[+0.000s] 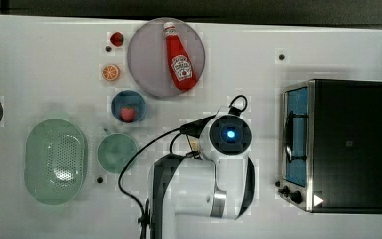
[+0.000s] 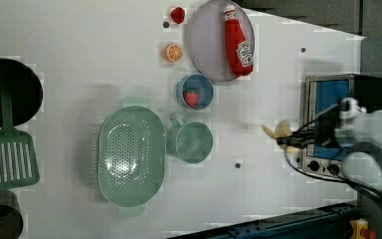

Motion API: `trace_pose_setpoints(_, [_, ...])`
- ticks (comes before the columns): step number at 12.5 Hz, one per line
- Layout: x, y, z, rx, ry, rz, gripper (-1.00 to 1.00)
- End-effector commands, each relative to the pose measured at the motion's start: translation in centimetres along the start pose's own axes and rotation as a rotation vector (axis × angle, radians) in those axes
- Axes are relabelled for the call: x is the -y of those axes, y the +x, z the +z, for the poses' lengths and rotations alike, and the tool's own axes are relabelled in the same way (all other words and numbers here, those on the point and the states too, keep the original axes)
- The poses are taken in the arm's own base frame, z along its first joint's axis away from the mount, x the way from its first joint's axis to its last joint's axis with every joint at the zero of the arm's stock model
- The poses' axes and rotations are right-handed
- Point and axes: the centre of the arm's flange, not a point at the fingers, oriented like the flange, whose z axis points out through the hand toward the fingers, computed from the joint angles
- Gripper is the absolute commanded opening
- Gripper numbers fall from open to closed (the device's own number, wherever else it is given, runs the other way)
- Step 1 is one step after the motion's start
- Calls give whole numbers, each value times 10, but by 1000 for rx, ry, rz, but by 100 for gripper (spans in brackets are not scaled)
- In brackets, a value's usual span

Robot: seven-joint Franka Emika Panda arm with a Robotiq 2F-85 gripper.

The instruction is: Pick Banana and place it in mug.

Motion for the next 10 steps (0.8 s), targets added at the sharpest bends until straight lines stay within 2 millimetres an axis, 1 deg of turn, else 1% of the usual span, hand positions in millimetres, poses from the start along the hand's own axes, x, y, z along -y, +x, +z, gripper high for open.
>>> trace_pose_setpoints(1, [25,12,-88,-79,-60,-45,-36])
trace_pose_setpoints(2, [37,12,-102,-76,-61,-16,-36])
trace_pose_setpoints(3, [50,13,-109,-69,-62,15,-36])
trace_pose_setpoints(4, [65,15,-112,-64,-66,29,-36])
trace_pose_setpoints(6, [101,25,-111,-67,-67,35,-36])
trace_pose_setpoints(8, [142,34,-108,-68,-51,100,-36])
trace_pose_setpoints(10, [182,40,-99,-58,-17,181,-36])
